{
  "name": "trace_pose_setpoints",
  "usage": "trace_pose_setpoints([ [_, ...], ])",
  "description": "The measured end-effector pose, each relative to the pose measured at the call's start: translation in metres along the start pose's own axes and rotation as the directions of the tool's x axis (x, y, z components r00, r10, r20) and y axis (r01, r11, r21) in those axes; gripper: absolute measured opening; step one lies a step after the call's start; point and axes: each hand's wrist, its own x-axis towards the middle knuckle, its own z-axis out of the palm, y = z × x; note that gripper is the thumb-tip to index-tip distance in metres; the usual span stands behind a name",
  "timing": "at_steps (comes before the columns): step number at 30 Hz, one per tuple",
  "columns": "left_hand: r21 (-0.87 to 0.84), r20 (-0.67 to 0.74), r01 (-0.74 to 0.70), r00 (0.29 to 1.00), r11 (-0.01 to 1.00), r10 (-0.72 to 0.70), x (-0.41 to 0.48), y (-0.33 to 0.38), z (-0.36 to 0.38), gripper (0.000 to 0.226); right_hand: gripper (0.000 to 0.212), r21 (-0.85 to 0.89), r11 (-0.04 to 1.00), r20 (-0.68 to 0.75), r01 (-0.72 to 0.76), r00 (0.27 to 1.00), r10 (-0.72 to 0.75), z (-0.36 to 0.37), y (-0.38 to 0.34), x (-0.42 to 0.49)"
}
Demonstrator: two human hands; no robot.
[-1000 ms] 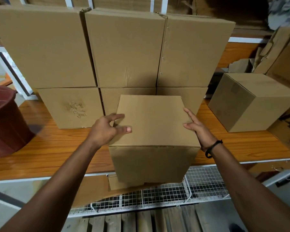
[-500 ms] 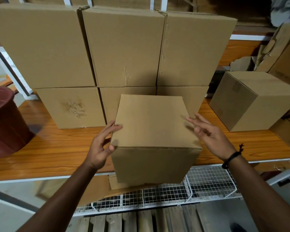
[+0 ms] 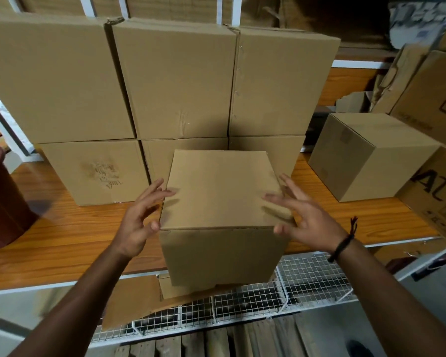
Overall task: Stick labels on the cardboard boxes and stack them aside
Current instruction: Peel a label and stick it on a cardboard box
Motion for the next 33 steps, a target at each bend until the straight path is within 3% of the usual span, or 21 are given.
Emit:
trace_pose_setpoints([
  [4, 0.116, 0.064, -0.040, 0.997, 0.992, 0.033, -0.015, 0.001, 0.015, 0.074, 0.082, -0.173, 0.985, 0.037, -0.007, 0.999, 0.014, 0.018, 0.008, -0.012],
  [8, 0.152, -0.007, 0.074, 0.997, 0.986, -0.074, -0.017, -0.001, 0.026, 0.073, 0.072, -0.078, 0.997, -0.121, 0.005, 0.992, -0.015, 0.035, 0.015, -0.010],
  [13, 0.143, -0.044, 0.115, 0.993, 0.983, -0.110, -0.005, 0.017, 0.023, 0.071, 0.066, -0.048, 0.998, -0.172, 0.045, 0.984, -0.053, 0.023, 0.009, 0.002],
  [18, 0.183, -0.145, 0.015, 0.989, 0.983, 0.012, -0.011, 0.021, 0.029, 0.098, 0.060, -0.032, 0.998, -0.157, 0.055, 0.986, -0.059, 0.014, 0.006, 0.006],
  [21, 0.326, -0.103, -0.194, 0.966, 0.925, 0.238, -0.009, 0.027, 0.031, 0.089, 0.057, 0.054, 0.998, -0.186, 0.037, 0.982, -0.026, -0.002, -0.002, 0.009],
  [23, 0.363, -0.057, -0.275, 0.947, 0.890, 0.316, -0.003, 0.031, 0.028, 0.079, 0.053, 0.080, 0.997, -0.173, -0.008, 0.985, 0.022, -0.020, -0.010, 0.017],
  [28, 0.273, -0.112, -0.194, 0.966, 0.942, 0.232, 0.017, 0.042, 0.024, 0.057, 0.050, 0.076, 0.992, -0.057, -0.102, 0.993, 0.106, -0.054, -0.025, 0.045],
  [31, 0.131, -0.198, -0.106, 0.971, 0.986, 0.131, 0.027, 0.040, 0.028, 0.053, 0.061, 0.020, 0.995, -0.172, -0.093, 0.980, 0.095, -0.044, -0.027, 0.053],
  [33, 0.052, -0.246, -0.056, 0.967, 0.997, 0.067, 0.030, 0.039, 0.027, 0.052, 0.065, 0.074, 0.996, -0.235, -0.049, 0.970, 0.065, -0.031, -0.025, 0.047],
])
